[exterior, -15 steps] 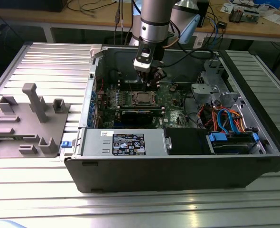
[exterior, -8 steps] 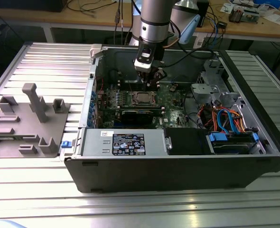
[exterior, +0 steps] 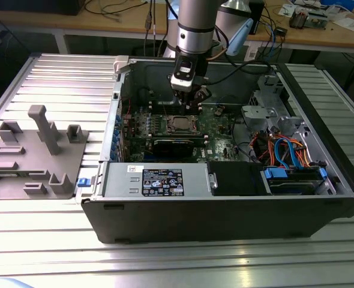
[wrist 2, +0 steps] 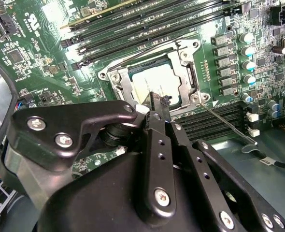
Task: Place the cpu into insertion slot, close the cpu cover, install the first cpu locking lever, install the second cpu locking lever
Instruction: 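Install the first cpu locking lever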
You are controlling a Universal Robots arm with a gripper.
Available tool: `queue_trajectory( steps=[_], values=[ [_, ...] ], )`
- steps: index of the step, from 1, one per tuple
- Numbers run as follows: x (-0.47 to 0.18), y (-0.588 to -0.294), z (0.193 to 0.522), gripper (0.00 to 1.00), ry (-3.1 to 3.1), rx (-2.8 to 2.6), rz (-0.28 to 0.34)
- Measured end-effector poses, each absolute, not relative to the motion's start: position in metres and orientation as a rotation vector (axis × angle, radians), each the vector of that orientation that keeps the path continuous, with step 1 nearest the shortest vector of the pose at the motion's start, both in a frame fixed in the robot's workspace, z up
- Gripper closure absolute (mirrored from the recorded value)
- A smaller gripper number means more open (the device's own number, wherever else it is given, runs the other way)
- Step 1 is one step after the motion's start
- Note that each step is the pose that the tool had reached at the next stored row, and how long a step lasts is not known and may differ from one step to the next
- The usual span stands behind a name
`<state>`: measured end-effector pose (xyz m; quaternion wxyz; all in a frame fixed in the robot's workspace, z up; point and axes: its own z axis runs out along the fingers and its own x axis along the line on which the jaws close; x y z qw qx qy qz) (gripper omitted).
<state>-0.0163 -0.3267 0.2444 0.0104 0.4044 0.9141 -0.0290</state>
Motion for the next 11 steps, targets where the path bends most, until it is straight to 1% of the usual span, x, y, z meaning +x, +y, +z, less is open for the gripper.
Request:
queue_trajectory(
  steps=[11],
  values=[
    [-0.0163, -0.3267, 0.2444, 0.89, 2.876, 1.207, -0.09]
  ],
)
